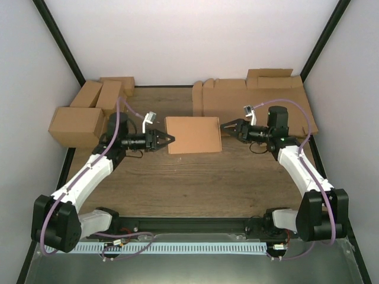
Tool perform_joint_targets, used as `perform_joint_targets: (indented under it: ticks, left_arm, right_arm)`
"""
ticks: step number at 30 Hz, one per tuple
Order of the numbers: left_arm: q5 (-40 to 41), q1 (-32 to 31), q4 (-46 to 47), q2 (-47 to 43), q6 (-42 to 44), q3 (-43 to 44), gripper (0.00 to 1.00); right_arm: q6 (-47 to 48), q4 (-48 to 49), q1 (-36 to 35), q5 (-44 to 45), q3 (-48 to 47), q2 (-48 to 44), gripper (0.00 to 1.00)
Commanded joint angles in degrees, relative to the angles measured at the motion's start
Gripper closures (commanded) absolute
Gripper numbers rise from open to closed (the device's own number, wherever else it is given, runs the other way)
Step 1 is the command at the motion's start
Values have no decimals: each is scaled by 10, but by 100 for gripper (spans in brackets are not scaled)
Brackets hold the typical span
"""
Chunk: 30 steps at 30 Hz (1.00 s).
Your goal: Fold the paper box
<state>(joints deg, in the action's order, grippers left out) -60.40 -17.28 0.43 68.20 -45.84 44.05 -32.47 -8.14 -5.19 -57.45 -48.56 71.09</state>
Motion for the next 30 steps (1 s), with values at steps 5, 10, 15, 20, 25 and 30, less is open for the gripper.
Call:
perform_joint_targets:
  ticks: [5,10,15,20,25,30]
  left_arm:
    - [-73,4,-16,-2,27,63,70]
    - [-79,4,-20,-2,19,82,70]
    - [-71,5,-5,-1,-6,88,70]
    - [-75,4,-1,-1,-18,96,70]
    - [-69,5,-9,7,-18,104,63]
    - [-13,21,-44,18,-24,115,34]
  right_arm:
    - [-26,17,4,-125,-25,3,11]
    - [-68,98,4,-174,6,-5,29]
    - [-105,152,3,-187,26,-10,40]
    - [-137,207,-4,-203,37,-11,46]
    - [-154,221,-14,-206,24,-17,62]
    - [-181,223,-14,-182,14,-16,74]
